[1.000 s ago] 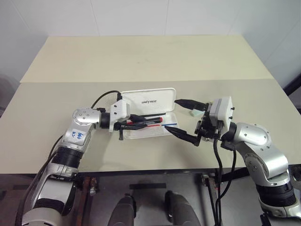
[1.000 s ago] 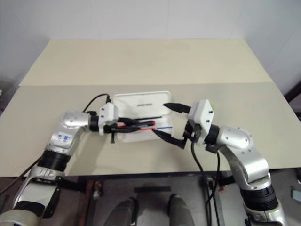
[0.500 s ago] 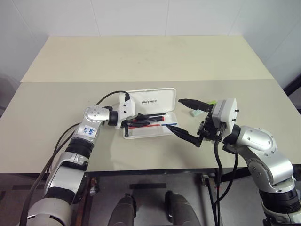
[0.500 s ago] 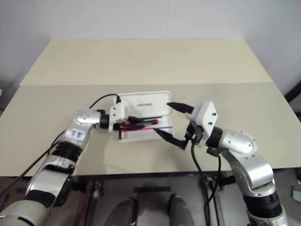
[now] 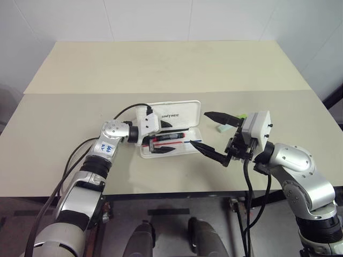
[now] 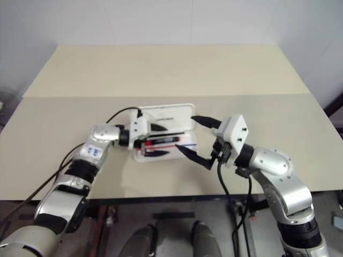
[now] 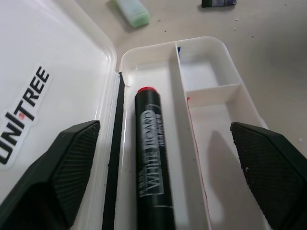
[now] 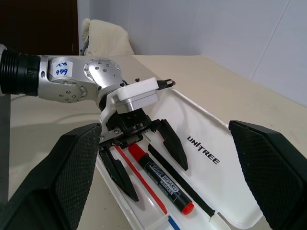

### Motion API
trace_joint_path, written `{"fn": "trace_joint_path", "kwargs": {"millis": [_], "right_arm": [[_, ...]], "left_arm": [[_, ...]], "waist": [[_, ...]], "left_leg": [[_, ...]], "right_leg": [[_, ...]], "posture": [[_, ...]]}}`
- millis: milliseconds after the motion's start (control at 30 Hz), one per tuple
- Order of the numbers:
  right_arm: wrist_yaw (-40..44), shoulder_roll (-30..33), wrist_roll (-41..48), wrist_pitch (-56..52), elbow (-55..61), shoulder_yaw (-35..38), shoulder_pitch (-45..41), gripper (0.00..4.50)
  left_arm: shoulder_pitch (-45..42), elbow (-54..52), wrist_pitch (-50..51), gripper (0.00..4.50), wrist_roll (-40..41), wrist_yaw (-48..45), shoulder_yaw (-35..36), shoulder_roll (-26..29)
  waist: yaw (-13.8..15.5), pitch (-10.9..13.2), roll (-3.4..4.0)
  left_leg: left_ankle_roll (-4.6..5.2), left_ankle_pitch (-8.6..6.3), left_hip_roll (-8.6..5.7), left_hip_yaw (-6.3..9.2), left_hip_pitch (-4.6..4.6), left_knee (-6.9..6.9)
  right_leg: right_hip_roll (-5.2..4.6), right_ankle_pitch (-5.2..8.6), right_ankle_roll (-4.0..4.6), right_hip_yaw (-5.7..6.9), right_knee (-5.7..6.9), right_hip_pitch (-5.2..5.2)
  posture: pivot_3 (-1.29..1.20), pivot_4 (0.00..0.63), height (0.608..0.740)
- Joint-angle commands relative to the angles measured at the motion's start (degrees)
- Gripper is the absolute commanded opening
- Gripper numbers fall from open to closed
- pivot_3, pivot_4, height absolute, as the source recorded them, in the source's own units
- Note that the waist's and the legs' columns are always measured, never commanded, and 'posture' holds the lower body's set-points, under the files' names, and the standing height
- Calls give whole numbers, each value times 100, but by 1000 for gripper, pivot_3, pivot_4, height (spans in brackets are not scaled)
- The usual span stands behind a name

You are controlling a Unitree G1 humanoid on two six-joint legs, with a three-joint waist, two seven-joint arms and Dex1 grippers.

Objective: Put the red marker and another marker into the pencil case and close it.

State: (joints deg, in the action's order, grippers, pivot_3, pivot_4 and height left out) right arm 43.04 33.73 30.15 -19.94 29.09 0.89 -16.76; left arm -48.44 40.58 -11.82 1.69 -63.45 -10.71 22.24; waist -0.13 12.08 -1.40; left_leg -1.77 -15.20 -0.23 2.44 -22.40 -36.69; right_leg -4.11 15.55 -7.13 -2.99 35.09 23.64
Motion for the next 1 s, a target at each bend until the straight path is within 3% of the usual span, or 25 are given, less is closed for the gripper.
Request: {"fn": "trace_joint_path", "kwargs": {"millis": [33,400,700,1000], "right_arm": [[-67,36,12,48,200,184,-64,4500],[-3481,-1213,-609,-2315,74,461,-1009,4500],[-4196,-1642,-782,-3483,-214,569,-1092,4500],[-4663,-2173,-840,-3985,-1265,1108,-1561,4500]], "left_arm": [[-90,-139,-116,4475,159,-38,107,-103],[162,-1268,106,4475,825,-535,298,-177],[447,-2418,689,4475,1134,-529,434,217],[923,-3479,1287,4475,1388,-472,681,862]], "waist": [[1,0,0],[2,0,1],[-33,0,1],[-139,0,3]], "left_leg": [[0,0,0,0,0,-1],[0,-1,1,5,-3,-25],[3,-2,0,0,-5,-24],[3,-2,3,1,-1,-25]], "right_leg": [[0,0,0,0,0,0],[-1,1,4,-6,25,3],[-1,1,3,-9,26,6],[2,3,6,-12,35,7]], "posture": [[0,150,740],[0,150,740],[0,150,740],[0,150,740]]}}
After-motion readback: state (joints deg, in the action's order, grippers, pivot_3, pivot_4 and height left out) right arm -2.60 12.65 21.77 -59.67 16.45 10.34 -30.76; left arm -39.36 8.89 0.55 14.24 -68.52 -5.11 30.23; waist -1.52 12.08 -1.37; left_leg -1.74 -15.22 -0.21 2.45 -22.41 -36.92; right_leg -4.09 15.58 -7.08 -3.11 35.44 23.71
